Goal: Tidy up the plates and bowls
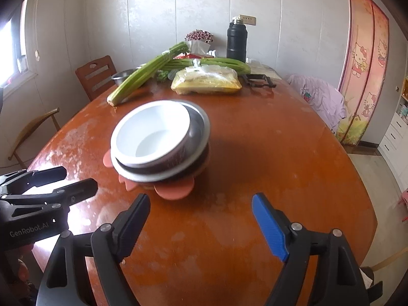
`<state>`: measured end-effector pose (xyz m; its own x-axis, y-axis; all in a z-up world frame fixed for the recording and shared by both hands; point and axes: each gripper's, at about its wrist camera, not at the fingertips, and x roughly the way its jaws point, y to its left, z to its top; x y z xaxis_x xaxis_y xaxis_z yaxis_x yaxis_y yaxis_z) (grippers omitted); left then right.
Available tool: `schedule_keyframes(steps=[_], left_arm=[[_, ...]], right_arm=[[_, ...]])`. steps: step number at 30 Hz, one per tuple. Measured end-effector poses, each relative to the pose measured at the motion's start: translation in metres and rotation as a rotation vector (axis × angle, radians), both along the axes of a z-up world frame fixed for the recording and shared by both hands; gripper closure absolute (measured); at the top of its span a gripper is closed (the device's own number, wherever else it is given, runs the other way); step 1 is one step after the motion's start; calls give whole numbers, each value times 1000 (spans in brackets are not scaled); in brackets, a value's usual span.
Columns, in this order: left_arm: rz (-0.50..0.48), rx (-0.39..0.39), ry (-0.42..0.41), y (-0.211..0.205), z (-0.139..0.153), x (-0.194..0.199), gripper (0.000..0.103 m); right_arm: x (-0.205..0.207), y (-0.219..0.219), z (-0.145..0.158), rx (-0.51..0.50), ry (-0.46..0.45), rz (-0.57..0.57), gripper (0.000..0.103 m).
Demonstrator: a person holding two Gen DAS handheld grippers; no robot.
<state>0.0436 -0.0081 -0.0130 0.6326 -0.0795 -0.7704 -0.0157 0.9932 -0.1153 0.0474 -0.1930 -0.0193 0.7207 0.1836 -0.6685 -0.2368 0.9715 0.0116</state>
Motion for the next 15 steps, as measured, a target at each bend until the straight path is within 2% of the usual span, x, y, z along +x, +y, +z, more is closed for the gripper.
schedule_keyframes(steps=[15], left_arm=[[10,8,31,-5,-19,-10,30]], right_arm=[[-17,10,-22,-17,22,16,21]])
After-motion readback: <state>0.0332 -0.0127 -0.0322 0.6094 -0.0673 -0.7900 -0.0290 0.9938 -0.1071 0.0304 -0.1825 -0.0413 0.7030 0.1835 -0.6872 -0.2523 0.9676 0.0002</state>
